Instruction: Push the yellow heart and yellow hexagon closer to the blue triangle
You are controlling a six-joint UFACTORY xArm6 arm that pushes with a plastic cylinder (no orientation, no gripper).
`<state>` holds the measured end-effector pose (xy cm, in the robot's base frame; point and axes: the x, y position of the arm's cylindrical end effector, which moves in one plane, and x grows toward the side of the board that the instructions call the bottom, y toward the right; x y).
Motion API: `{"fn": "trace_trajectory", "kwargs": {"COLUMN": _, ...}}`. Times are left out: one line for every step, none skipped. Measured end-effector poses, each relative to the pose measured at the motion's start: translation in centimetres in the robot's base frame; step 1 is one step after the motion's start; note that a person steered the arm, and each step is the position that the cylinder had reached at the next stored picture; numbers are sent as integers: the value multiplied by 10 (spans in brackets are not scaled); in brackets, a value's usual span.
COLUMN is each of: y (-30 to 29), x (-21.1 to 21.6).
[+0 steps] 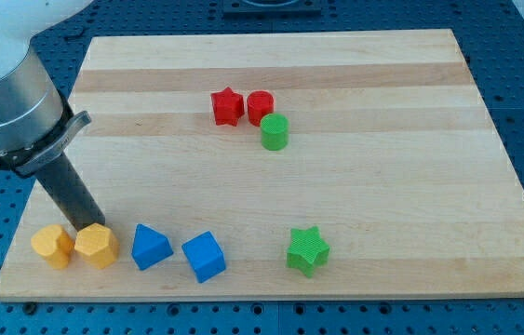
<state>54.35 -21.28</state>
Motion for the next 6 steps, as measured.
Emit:
{"fn": "trace_trajectory", "kwargs": {"y": -7, "x": -16}}
{"fn": "trace_trajectory", "kwargs": {"y": -39, "x": -20}}
{"fn": "trace_trajectory", "kwargs": {"y": -79, "x": -8}}
{"fn": "trace_trajectory", "kwargs": {"y": -87, "x": 19}}
{"fn": "trace_trajectory", "kwargs": {"y": -76, "x": 28}}
{"fn": "trace_trajectory", "kwargs": {"y": -52, "x": 28}}
